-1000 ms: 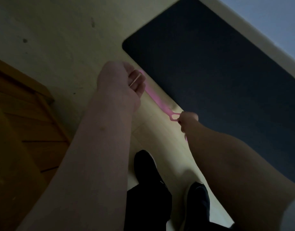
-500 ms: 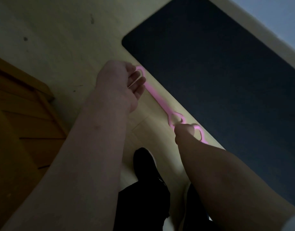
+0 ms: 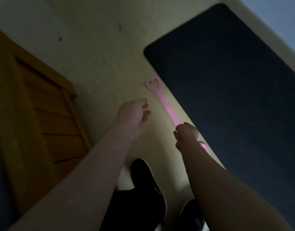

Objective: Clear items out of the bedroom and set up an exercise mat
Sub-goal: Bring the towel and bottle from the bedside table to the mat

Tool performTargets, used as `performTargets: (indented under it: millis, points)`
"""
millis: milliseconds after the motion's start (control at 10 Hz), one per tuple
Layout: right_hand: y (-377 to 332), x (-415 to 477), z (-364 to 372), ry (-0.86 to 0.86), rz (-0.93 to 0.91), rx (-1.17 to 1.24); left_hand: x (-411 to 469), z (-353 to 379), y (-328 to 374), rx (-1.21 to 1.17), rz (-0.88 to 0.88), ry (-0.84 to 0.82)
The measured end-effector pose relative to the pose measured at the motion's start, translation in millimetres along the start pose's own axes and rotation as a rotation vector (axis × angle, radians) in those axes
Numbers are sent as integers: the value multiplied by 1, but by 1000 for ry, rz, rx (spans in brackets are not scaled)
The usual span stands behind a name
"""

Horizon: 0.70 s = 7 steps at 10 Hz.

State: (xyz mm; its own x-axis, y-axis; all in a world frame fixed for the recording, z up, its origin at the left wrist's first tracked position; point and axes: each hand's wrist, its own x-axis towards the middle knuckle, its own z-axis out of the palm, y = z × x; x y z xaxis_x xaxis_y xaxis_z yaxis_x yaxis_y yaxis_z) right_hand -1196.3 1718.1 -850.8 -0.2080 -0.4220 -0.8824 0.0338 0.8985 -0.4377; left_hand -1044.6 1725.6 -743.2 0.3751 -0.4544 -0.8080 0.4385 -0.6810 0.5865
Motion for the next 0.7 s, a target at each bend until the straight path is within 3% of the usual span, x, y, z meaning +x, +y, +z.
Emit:
performTargets:
  millis: [200,500,700]
  points:
    - [-54,-132,-14,-120,-227,-151,-74,-43,34,-47,-48,-22]
    - [-245,-461,-5,-289,-629,-719,-311,-130,220,119,-26,95]
    - [-341,-601,20,-314,-921,-1049,-397,-177,342,252,304,83]
